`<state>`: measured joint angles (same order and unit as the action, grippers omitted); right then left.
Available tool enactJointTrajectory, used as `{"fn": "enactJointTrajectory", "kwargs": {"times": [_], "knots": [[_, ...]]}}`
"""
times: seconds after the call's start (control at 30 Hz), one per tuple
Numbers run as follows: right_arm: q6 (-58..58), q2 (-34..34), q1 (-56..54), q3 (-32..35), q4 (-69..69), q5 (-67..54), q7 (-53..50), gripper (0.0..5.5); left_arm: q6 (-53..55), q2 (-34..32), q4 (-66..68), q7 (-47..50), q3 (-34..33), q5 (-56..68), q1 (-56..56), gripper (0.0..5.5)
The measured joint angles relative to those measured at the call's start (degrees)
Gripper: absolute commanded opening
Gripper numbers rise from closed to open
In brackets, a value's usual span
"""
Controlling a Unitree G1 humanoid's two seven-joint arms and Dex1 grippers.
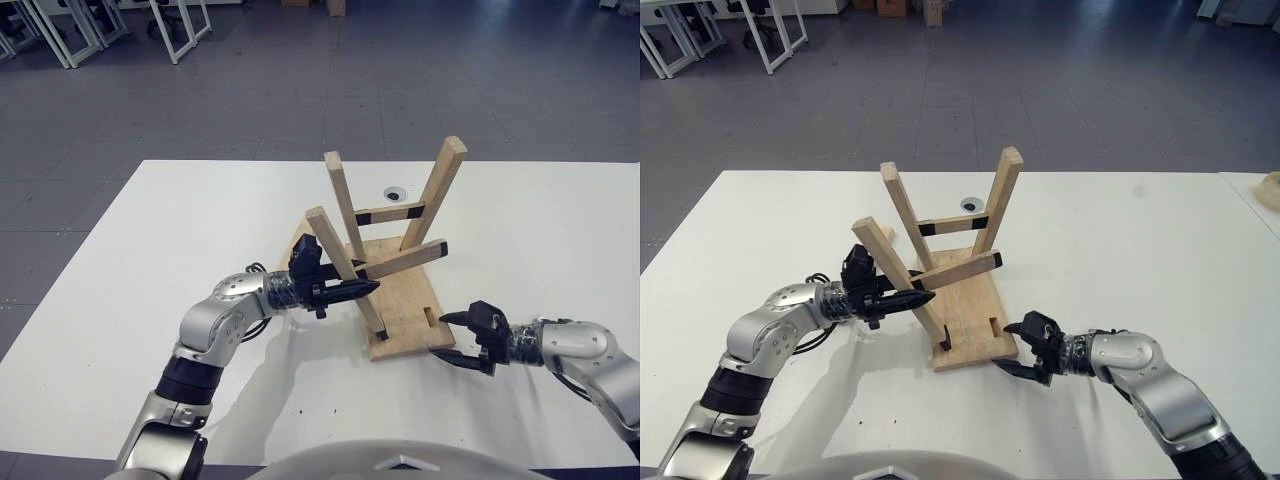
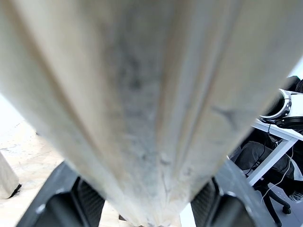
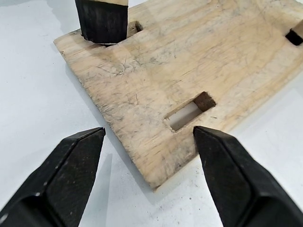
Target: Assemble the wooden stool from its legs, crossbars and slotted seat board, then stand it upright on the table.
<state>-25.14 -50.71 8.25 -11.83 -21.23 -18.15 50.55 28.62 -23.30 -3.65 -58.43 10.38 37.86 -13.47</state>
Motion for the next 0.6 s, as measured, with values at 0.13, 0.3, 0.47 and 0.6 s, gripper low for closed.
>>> {"fn": "enactJointTrajectory", "kwargs": {"times": [0.13, 0.3, 0.47, 0.6], "knots": [[0.03, 0.0, -0.08, -0.1, -0.01, 0.0, 0.0, 3.43, -0.01, 0.6, 2.16, -1.0, 0.0, -0.86, -2.14, 2.05], [0.09, -0.08, -0.08, -0.08, -0.02, 0.01, 0.28, 3.43, -0.03, 0.94, 0.55, 0.9, -4.21, -0.41, -7.52, 2.05], [0.13, -0.08, -0.08, -0.08, -0.01, 0.03, 0.28, 3.43, 1.08, -0.22, -0.33, -2.25, -3.74, -0.14, -9.12, 2.05], [0.43, -0.08, -0.37, -0.09, 0.46, 0.05, 0.82, 3.43, 1.04, -1.72, 0.59, -4.95, -1.81, -2.26, -9.03, 2.05]]}}
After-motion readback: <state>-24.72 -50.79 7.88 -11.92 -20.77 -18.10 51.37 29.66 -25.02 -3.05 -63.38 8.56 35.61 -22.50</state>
